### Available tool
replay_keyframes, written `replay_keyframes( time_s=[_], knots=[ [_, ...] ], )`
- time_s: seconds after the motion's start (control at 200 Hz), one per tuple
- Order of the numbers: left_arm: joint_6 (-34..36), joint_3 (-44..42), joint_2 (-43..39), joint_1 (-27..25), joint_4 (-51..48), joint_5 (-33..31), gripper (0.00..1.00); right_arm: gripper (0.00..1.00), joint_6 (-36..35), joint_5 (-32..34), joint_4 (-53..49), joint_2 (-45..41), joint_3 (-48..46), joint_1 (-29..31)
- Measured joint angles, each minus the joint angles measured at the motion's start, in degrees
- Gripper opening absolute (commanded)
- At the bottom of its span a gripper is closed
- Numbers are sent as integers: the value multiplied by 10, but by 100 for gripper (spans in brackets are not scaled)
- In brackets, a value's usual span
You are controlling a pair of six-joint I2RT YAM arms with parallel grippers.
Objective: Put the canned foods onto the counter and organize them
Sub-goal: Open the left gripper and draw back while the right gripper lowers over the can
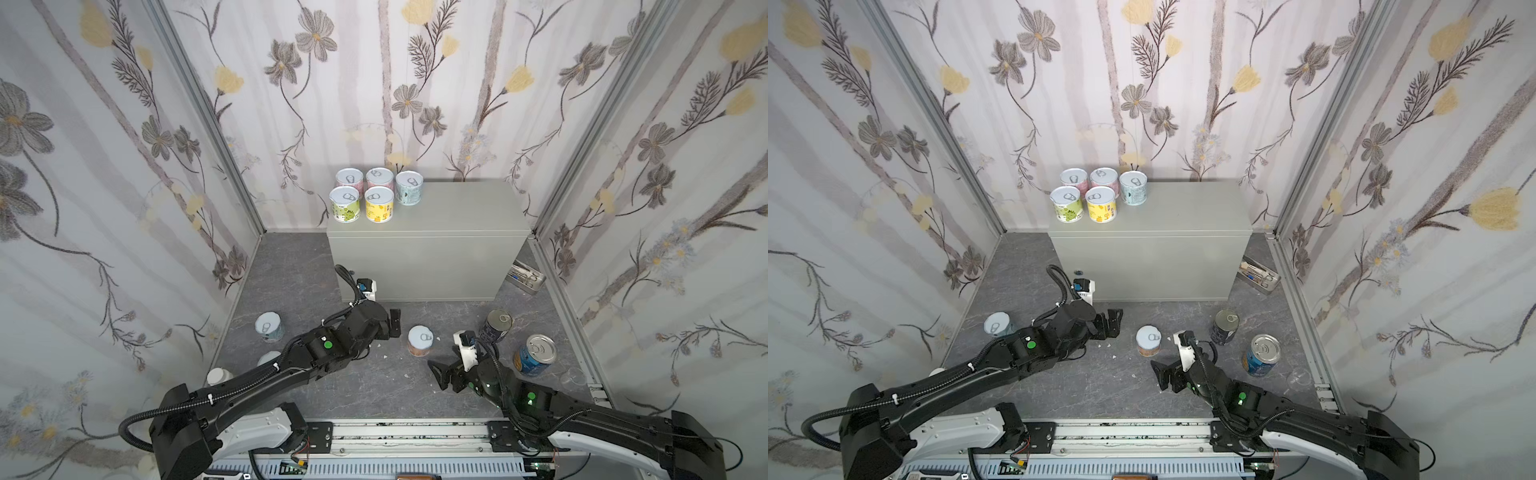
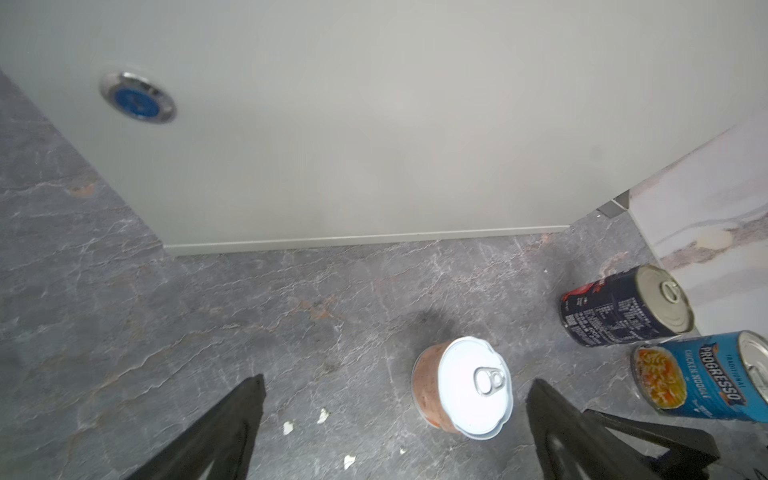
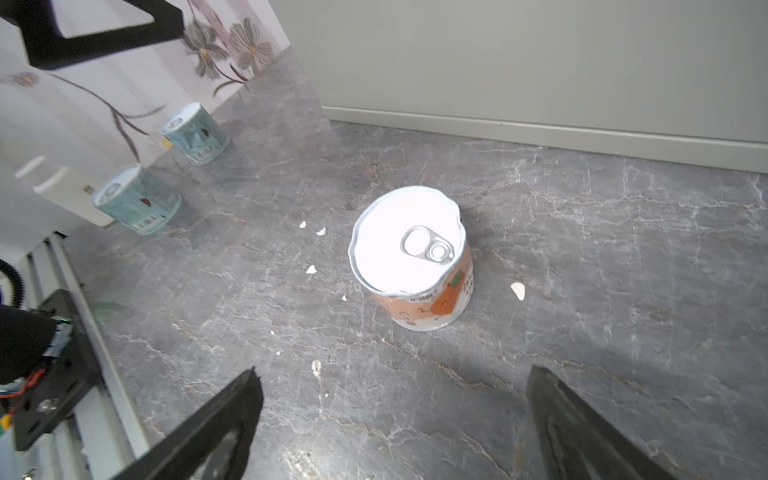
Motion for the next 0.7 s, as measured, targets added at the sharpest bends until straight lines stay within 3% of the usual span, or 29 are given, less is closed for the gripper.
replay_keyframes(
  time_s=[0.315, 0.525, 0.699],
  knots=[
    [2, -38, -60, 33, -5, 1, 100, 100, 5, 87, 167, 195, 15, 24],
    [10, -54, -79, 54, -5, 9, 100, 100, -1, 90, 225, 304, 62, 20],
    [16, -63, -85, 68, -6, 12, 100, 100, 2, 71, 249, 362, 89, -23]
  ],
)
